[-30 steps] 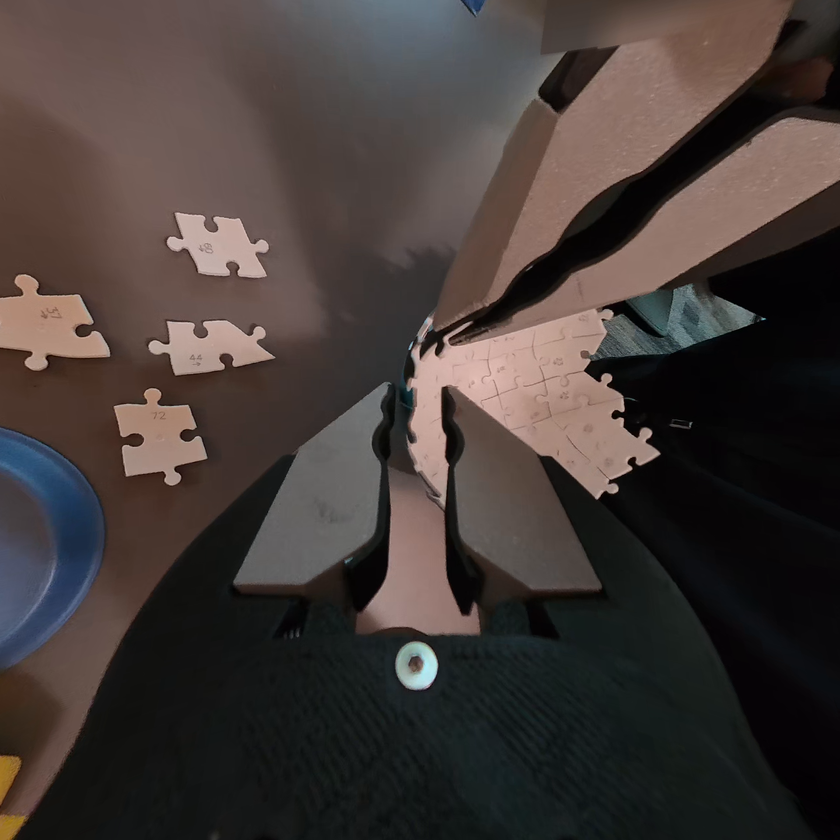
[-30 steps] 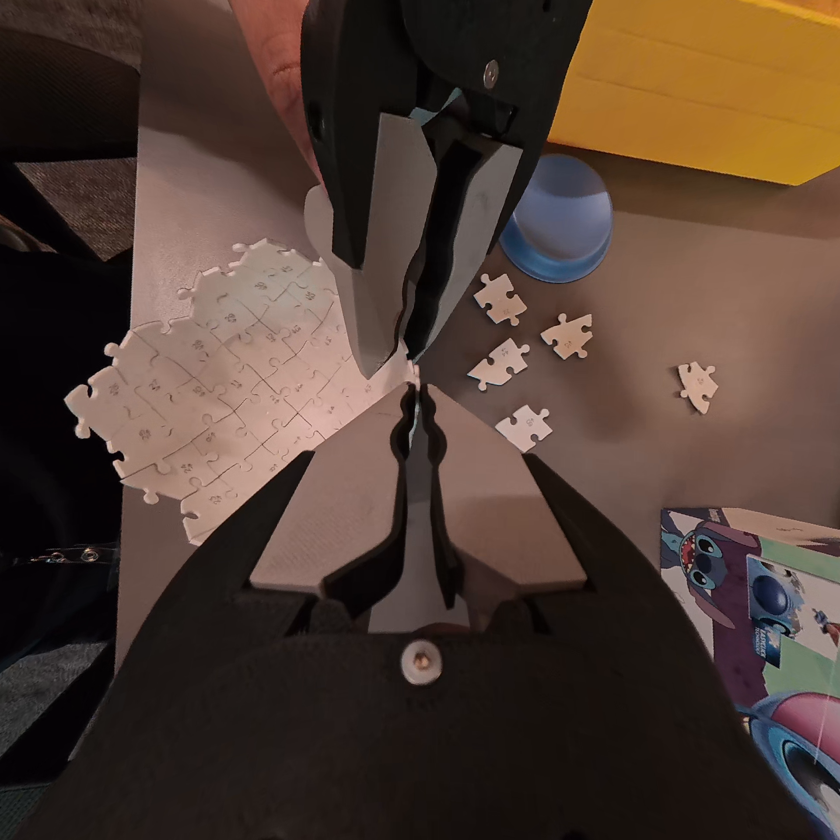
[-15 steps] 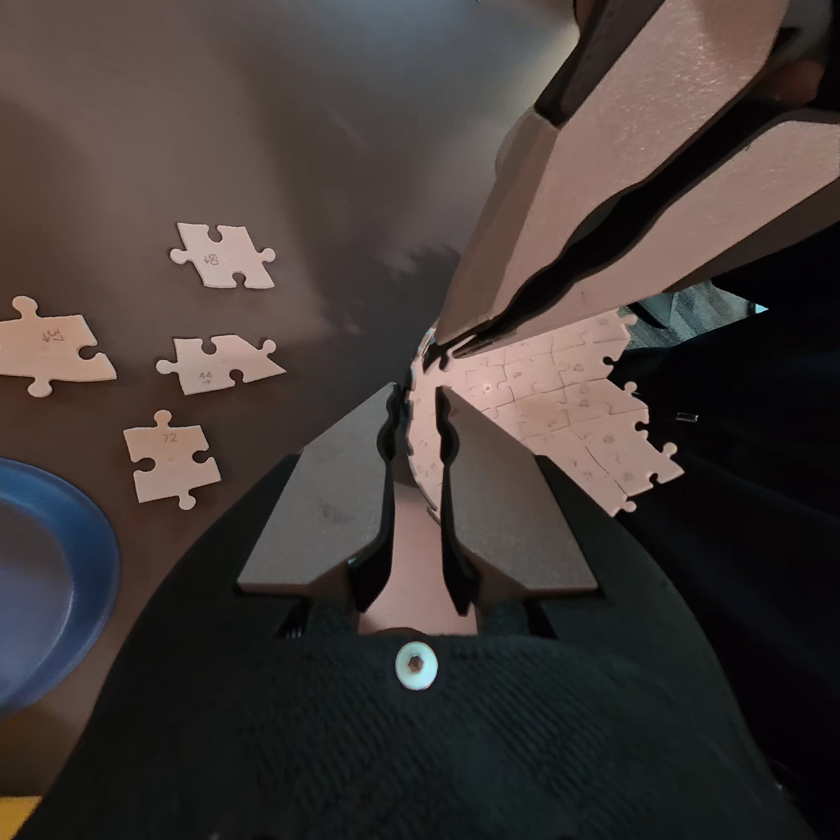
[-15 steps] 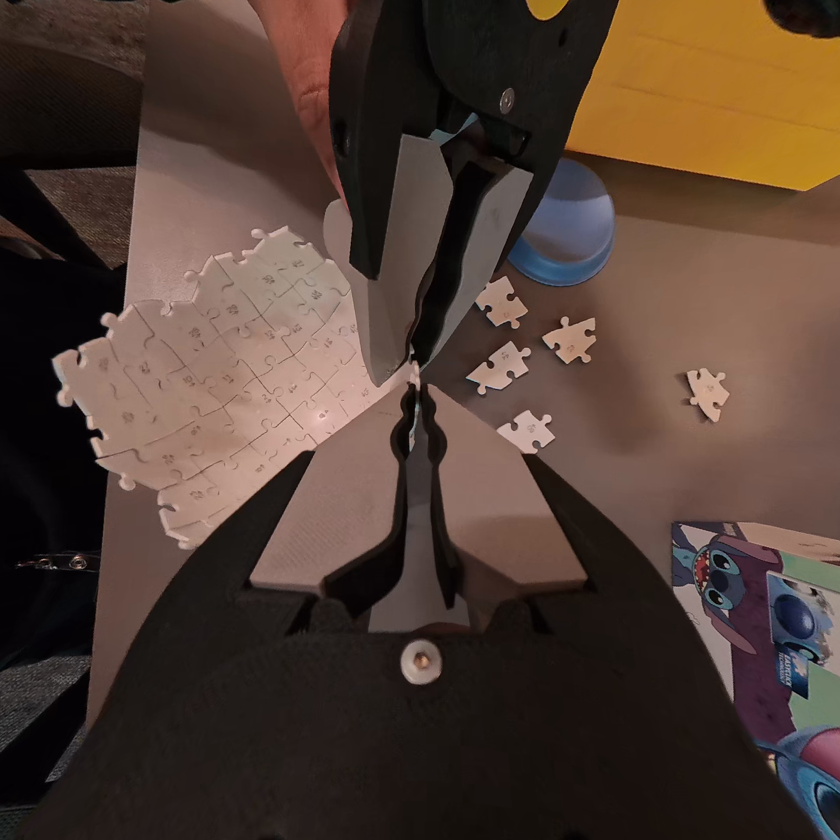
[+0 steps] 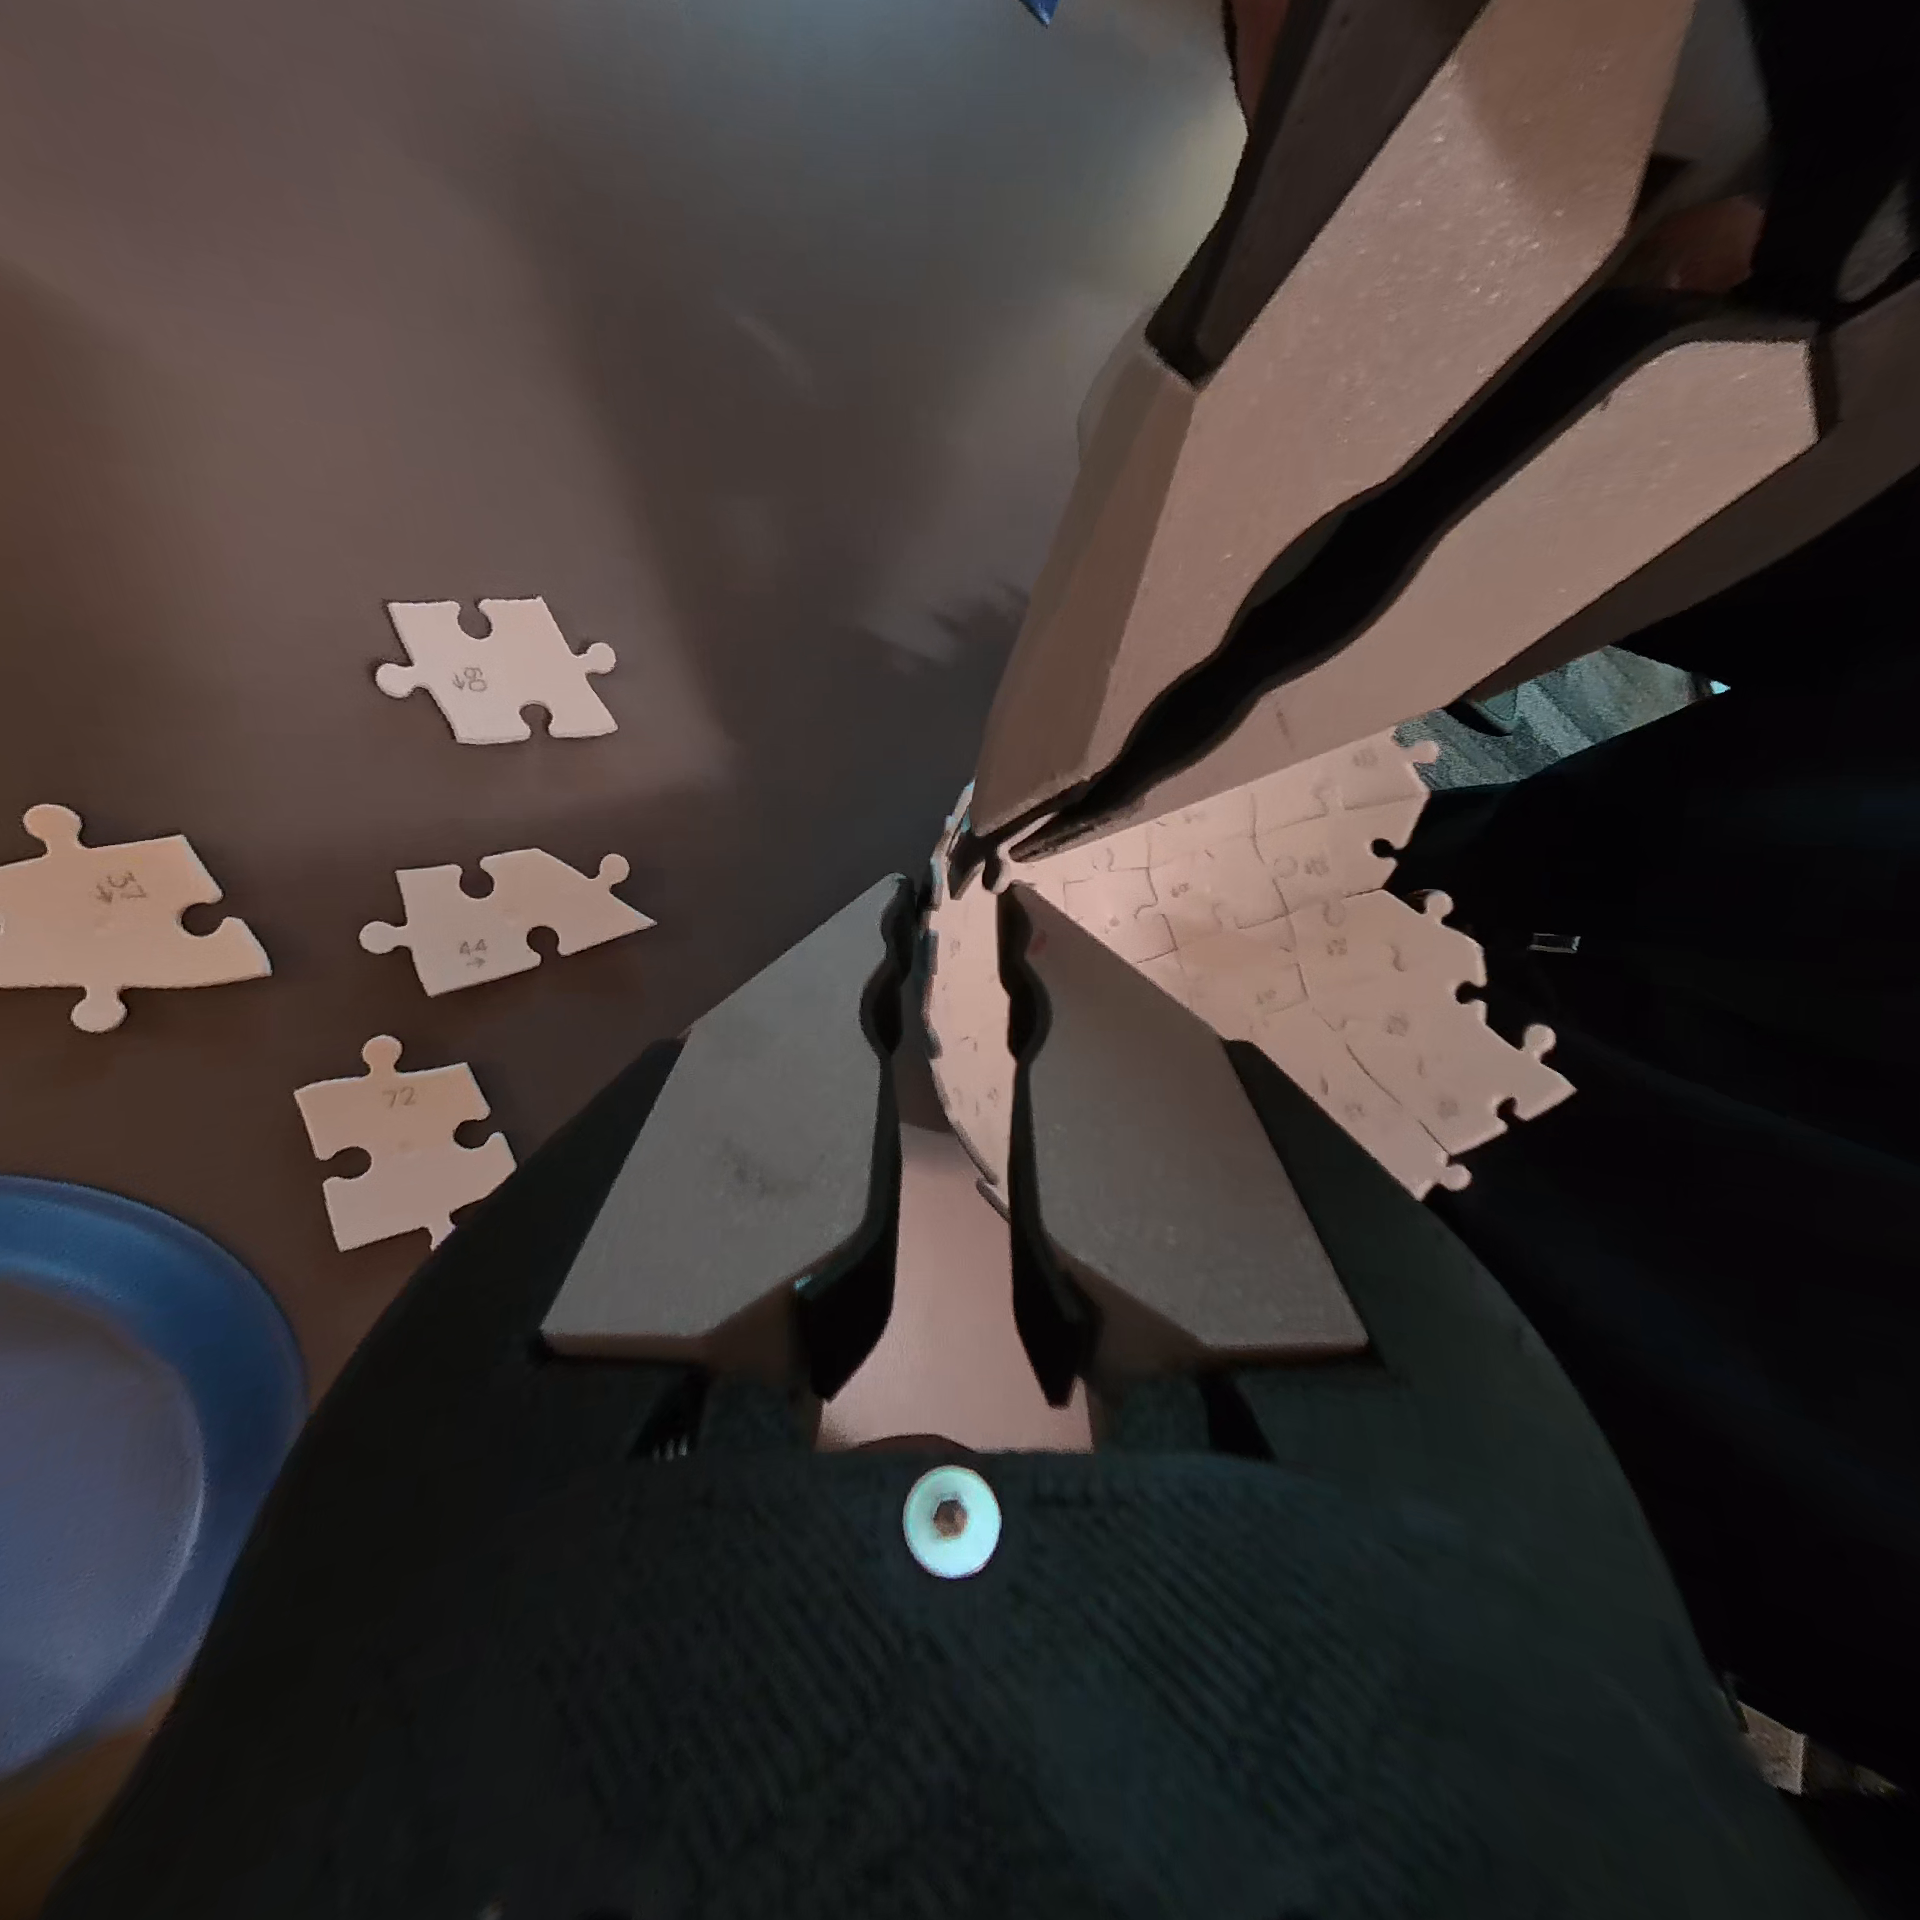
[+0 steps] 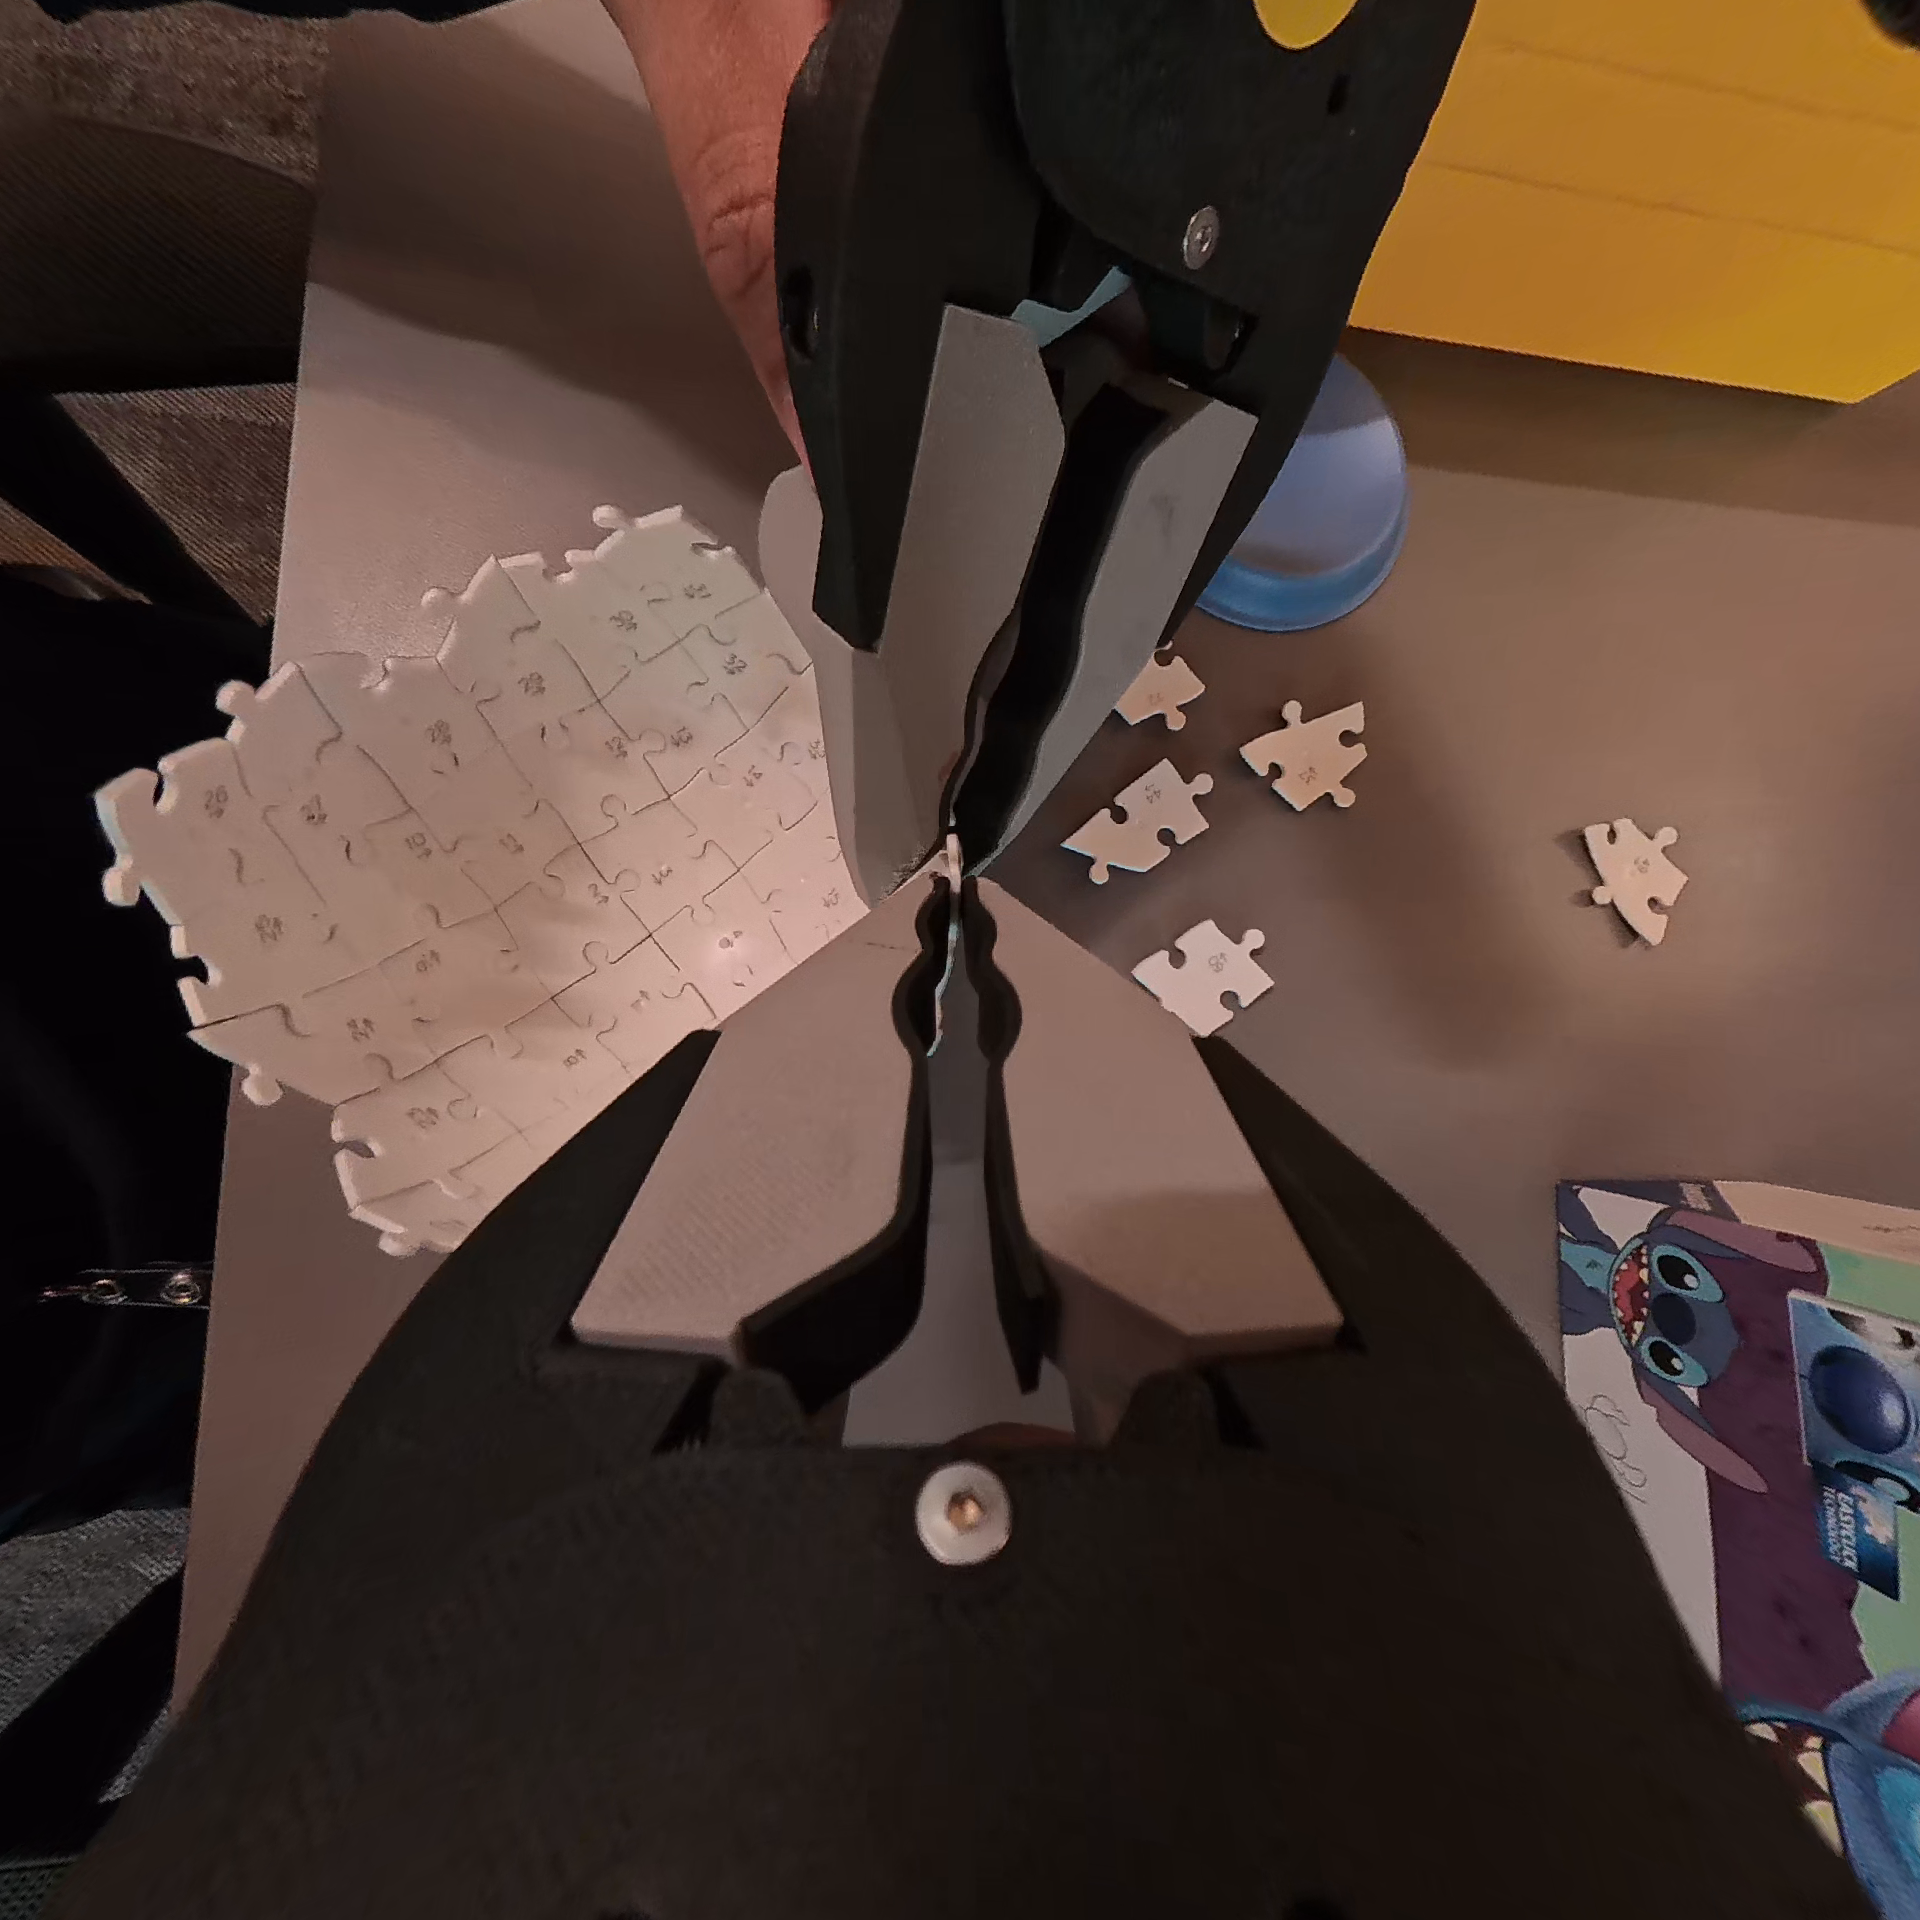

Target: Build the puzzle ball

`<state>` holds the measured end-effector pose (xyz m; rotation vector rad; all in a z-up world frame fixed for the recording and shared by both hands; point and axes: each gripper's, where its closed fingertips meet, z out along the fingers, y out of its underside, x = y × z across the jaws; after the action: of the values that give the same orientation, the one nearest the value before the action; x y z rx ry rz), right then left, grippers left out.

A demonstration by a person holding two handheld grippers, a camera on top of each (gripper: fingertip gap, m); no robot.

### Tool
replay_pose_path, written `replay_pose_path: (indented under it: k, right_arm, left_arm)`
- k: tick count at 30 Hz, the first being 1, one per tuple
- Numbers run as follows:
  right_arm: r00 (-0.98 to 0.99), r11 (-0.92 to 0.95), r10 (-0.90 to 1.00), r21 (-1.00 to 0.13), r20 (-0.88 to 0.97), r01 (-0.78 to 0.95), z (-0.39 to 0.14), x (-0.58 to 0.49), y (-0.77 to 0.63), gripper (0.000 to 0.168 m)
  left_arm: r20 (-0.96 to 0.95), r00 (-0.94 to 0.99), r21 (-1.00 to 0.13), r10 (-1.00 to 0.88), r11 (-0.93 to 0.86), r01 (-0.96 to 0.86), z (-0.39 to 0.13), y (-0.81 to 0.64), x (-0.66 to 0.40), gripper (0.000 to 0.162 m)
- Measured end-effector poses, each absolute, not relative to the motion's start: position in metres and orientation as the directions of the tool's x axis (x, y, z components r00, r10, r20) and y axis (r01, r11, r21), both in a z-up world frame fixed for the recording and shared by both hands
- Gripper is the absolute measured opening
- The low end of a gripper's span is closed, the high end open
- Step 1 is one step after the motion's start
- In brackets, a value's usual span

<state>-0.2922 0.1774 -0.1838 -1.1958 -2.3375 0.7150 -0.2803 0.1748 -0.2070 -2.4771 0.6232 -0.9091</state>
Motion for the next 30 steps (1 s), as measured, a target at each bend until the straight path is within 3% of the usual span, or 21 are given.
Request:
replay_pose_path:
  k: [12, 30]
  right_arm:
    - [-0.531, 0.472, 0.841, -0.624, 0.106, 0.623, -0.186, -0.29, 0.18, 0.0]
    - [-0.514, 0.433, 0.854, -0.654, 0.078, 0.62, -0.187, -0.292, 0.187, 0.0]
  left_arm:
    - [0.49, 0.683, -0.475, -0.542, -0.823, -0.312, -0.216, 0.168, -0.283, 0.018]
    - [0.521, 0.613, -0.506, -0.594, -0.793, -0.339, -0.21, 0.178, -0.278, 0.021]
